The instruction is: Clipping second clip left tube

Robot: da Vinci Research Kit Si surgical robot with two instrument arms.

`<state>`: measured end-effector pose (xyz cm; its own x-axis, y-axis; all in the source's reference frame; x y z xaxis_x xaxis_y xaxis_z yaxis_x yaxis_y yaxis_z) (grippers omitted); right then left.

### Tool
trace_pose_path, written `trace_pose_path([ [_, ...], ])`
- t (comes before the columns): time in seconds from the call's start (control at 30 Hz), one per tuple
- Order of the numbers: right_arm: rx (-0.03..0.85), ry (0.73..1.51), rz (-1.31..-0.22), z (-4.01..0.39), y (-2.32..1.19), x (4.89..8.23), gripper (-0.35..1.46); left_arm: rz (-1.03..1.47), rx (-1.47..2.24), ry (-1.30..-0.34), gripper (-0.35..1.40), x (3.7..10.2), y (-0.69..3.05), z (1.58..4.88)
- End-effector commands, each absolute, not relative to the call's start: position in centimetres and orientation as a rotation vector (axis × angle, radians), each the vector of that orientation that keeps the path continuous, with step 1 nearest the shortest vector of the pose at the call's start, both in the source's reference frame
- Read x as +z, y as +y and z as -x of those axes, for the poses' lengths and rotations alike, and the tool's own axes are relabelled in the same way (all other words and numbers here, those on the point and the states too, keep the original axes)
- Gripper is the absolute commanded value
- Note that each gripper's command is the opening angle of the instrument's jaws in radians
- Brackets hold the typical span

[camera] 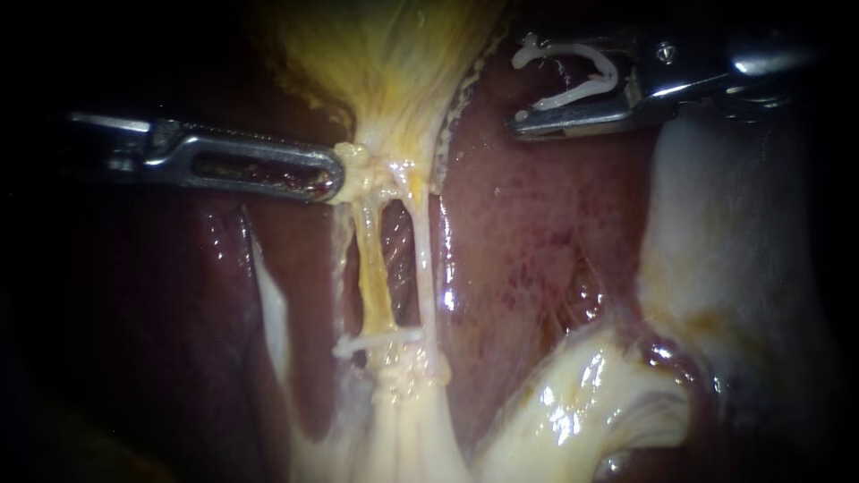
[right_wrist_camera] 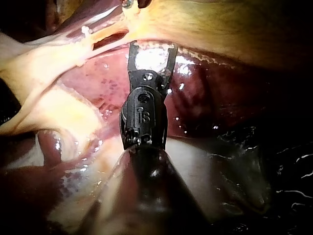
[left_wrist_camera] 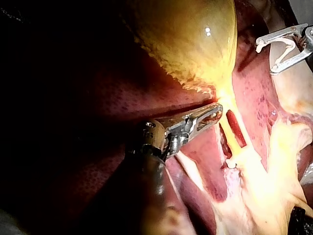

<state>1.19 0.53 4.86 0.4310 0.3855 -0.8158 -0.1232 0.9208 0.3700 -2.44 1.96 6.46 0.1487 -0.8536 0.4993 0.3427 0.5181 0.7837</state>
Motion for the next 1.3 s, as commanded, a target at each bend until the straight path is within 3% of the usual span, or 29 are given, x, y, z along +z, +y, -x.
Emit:
trace_pose_path([
  [0.03,0.321,1.083,-0.271,-1.19,0.53,4.86,0.5,-0.566,-0.929,-1.108,-0.35,6.46,1.97,2.44],
  [0.37,0.321,1.083,-0.271,-1.19,0.53,4.86,0.5,-0.57,-0.926,-1.109,-0.35,6.43,1.97,2.39],
  [0.8,0.317,1.085,-0.276,-1.18,0.52,4.86,0.5,-0.556,-0.973,-1.116,-0.35,6.03,2.3,1.85],
  [1.07,0.305,1.094,-0.29,-1.19,0.48,4.87,0.5,-0.549,-0.981,-1.117,-0.35,5.97,2.27,1.87],
  [1.3,0.356,1.1,-0.381,-1.27,0.28,4.89,0.5,-0.548,-0.981,-1.117,-0.35,5.97,2.26,1.87],
])
